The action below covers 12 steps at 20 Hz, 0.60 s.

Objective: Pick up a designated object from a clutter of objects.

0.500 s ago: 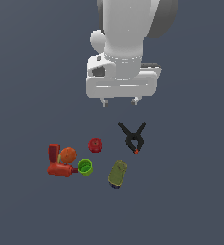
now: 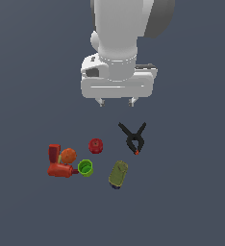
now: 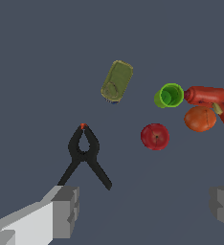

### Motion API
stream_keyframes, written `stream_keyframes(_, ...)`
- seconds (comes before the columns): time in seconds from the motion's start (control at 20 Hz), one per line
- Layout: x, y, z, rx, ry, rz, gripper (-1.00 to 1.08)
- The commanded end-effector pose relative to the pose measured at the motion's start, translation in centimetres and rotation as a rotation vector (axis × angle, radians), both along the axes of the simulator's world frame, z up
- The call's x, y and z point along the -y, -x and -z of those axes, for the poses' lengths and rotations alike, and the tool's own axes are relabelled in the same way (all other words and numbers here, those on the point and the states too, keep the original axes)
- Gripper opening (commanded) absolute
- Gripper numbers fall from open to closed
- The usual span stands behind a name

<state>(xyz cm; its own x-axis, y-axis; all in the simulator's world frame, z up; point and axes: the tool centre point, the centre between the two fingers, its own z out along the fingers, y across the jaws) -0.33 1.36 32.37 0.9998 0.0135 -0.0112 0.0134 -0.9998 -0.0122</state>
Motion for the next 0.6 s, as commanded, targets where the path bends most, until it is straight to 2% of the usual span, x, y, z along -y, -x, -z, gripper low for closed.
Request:
stream_keyframes(0.0,0.1,0.0,-0.2,-0.003,-0.002,0.006,1.0)
stream_keyframes(0.25,0.2,-0.1,0.4,-0.001,-0.001,0.001,1.0)
stream_keyframes(0.55,1.2,-0.8,2.9,0.0,-0.003,-0.009,1.0)
